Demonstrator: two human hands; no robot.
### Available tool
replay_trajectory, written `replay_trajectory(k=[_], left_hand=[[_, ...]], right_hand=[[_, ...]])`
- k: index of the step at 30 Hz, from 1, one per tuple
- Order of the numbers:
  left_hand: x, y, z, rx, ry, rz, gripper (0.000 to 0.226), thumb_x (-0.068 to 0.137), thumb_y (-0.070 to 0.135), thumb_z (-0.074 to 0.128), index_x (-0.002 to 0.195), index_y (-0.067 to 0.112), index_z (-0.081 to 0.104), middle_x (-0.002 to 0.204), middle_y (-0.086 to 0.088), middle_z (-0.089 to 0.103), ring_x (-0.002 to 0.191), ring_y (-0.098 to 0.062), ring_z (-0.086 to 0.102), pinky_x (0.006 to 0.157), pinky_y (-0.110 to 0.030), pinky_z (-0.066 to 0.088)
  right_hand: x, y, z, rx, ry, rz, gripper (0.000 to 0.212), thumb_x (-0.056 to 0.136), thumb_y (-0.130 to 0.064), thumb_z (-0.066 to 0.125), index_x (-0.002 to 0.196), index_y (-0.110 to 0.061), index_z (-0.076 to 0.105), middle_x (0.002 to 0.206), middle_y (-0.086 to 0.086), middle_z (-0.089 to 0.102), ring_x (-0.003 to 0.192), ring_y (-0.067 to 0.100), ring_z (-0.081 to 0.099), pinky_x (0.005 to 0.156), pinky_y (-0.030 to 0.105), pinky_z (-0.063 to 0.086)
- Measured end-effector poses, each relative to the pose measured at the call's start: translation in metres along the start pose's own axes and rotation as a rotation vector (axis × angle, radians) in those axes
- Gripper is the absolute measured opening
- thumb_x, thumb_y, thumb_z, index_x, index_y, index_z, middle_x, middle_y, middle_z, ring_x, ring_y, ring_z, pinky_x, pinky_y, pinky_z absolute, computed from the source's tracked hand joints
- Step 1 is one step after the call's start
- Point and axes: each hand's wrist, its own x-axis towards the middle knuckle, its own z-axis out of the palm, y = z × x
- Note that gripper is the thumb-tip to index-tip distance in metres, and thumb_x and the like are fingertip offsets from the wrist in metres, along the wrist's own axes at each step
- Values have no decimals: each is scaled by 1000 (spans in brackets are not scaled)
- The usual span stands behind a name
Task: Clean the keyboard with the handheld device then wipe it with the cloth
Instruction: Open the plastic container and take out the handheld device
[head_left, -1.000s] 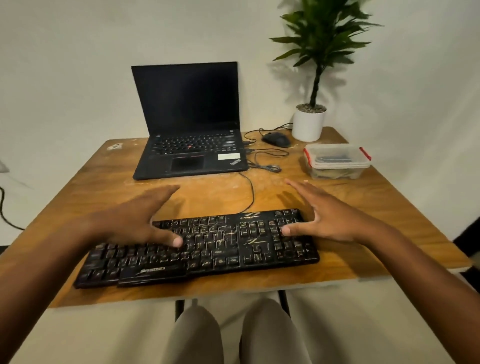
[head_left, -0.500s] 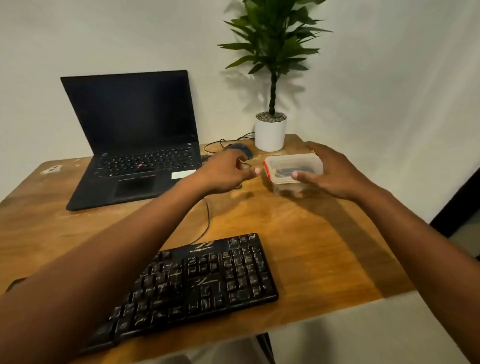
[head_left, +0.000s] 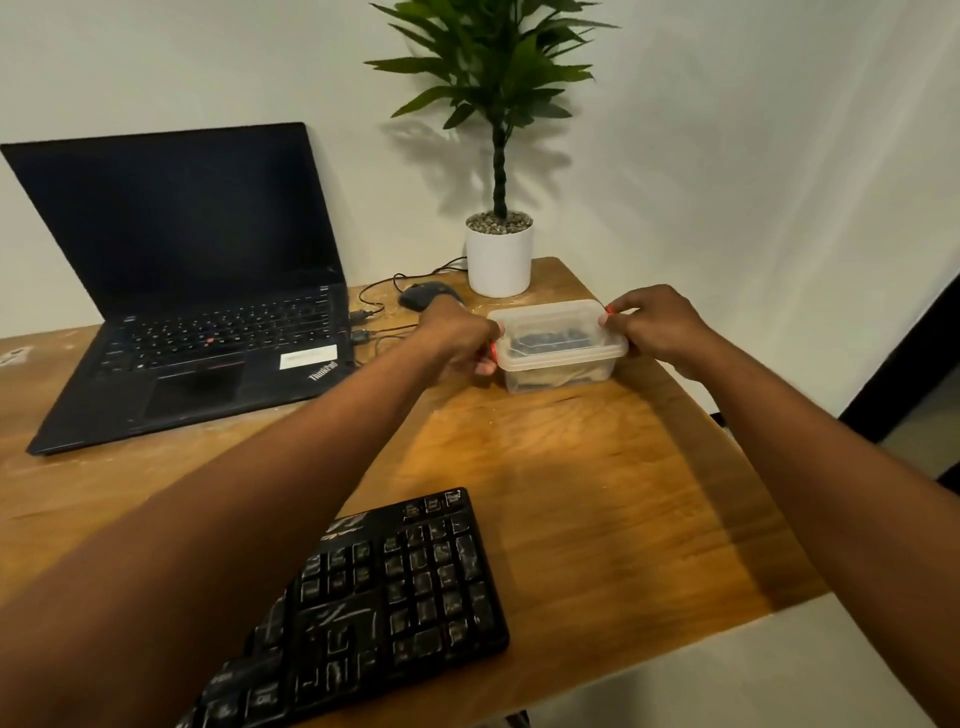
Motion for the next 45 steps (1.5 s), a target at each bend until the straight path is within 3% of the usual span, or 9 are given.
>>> replay_trajectory(k=[8,13,20,25,32,36,41,45], left_hand=[[-14,6,16,-64,-58,-20,27,92,10,76,109,-4,61,102,-24,73,66,-26,73,60,-32,62],[-31,4,29,-95,-77,-2,31,90,9,77,112,-4,61,98,-24,74,65,-25,74,64,-35,64],[-45,-8,40,-171,-72,-15,30,88,7,79,108,-10,65,94,-25,74,67,-28,75,61,-35,63],[-48,-7,37,-206,-81,-36,29,87,8,80,105,-10,65,92,-24,74,66,-28,75,57,-34,63],[-50,-8,33,-246,-100,-65,32,93,1,71,119,-7,54,102,-26,71,67,-30,75,53,-37,63],[-53,-13,24,-308,-150,-130,28,92,-2,69,117,-12,60,92,-27,73,64,-30,75,50,-35,62],[-42,-19,21,-267,-106,-92,39,84,5,80,115,-7,61,104,-22,74,85,-30,77,68,-39,65],[-41,-16,30,230,126,245,49,87,29,81,127,9,61,121,-9,67,109,-24,65,94,-42,57]], right_hand=[[-15,7,-24,40,3,7,25,93,-19,74,116,-8,74,118,9,68,96,27,68,71,35,63],[-31,18,-39,66,-6,33,30,93,-18,74,121,-8,72,123,10,67,100,29,69,80,41,64],[-47,26,-37,107,-1,43,32,95,-16,71,126,-9,70,127,9,65,102,29,66,68,30,62],[-46,25,-38,146,-23,69,32,95,-15,71,126,-9,70,124,9,66,101,29,67,75,35,64],[-47,23,-37,192,-24,107,31,93,-14,73,123,-9,70,120,9,67,95,26,68,67,30,61],[-47,21,-37,158,-14,94,31,93,-13,73,124,-7,71,122,10,66,93,25,67,66,29,62],[-47,20,-37,168,-18,115,32,93,-12,74,124,-8,70,121,9,66,88,21,66,58,24,59],[-48,20,-38,179,-16,124,33,92,-12,74,125,-7,70,121,9,66,95,26,67,64,28,60]])
